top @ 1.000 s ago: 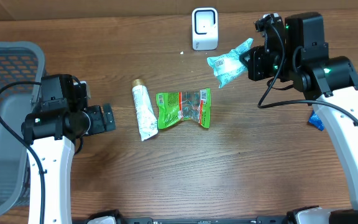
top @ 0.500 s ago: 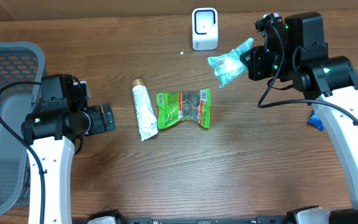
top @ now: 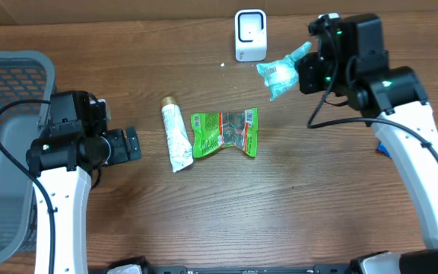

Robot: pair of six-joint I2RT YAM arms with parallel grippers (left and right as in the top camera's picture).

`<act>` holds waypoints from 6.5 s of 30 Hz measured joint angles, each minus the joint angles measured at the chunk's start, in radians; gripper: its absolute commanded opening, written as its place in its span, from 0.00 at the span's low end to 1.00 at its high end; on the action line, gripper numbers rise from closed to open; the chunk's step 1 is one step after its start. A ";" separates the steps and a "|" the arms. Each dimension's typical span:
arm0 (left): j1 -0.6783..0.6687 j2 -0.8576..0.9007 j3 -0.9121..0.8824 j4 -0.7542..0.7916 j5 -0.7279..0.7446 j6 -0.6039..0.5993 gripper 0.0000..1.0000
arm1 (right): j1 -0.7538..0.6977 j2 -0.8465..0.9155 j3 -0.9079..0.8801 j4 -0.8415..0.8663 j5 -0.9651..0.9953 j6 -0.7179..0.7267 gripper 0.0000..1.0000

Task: Scan the item barcode
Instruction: 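Hold the pale green packet's barcode in front of the scanner, then carry the pale green packet right and drop it beside the blue wrapper, then move the right gripper over to the green snack bag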

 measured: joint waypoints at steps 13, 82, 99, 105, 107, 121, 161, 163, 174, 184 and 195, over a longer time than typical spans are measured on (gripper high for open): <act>0.000 0.000 0.000 0.001 0.000 0.000 1.00 | 0.161 0.153 0.004 0.628 0.664 -0.136 0.04; 0.000 0.000 0.000 0.000 0.000 0.000 1.00 | 0.141 0.784 0.011 1.526 0.507 -1.369 0.04; 0.000 0.000 0.000 0.000 0.000 0.000 1.00 | 0.138 0.004 0.041 0.240 0.428 -0.293 0.04; 0.000 0.000 0.000 0.000 0.000 0.000 1.00 | -0.010 -0.067 0.043 -0.187 0.202 0.036 0.04; 0.000 0.000 0.000 0.000 0.000 0.000 1.00 | -0.082 -0.043 0.027 -0.256 0.134 0.100 0.04; 0.000 0.000 0.000 0.000 0.000 0.000 0.99 | -0.515 0.153 -0.174 -0.126 -0.106 0.206 0.04; 0.000 0.000 0.000 0.000 0.000 0.000 0.99 | -0.453 0.287 0.134 -0.289 -0.183 0.046 0.95; 0.000 0.000 0.000 0.000 0.000 0.000 0.99 | -0.397 0.287 0.134 -0.285 -0.251 0.025 0.90; 0.000 0.000 0.000 0.000 0.000 0.000 0.99 | 0.035 0.288 0.041 -0.023 -0.330 0.287 0.07; 0.000 0.000 0.000 0.000 0.000 0.000 1.00 | 0.285 0.388 -0.063 0.212 -0.270 0.566 0.09; 0.000 0.000 0.000 0.000 0.000 0.000 1.00 | 0.397 0.529 -0.075 0.130 -0.244 0.626 0.21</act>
